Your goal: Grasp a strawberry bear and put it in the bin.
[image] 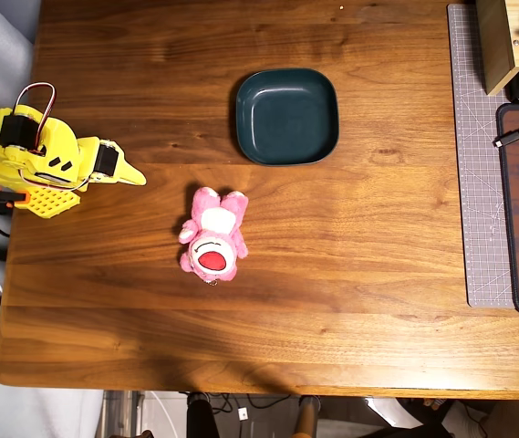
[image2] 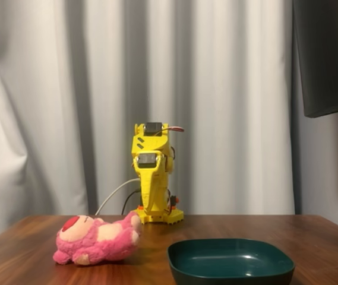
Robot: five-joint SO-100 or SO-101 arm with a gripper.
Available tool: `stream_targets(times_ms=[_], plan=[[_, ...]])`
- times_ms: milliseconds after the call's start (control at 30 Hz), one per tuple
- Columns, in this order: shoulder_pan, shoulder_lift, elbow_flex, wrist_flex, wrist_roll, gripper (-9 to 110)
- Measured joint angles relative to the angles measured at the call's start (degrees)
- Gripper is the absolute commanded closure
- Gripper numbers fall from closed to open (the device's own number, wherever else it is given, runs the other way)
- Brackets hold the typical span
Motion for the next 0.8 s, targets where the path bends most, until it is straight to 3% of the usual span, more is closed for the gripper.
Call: stream_targets(times_ms=[167,300,433,800], plan=[[2.02,0.0,0.0,0.0,0.0,101],[4.57,0.0,-0.62,-1.32,-1.32,91],[8.44,-3.52,-8.17,-3.87,-1.41,90],[1.67,-75.15,-60.73,-2.02,-1.41,73]])
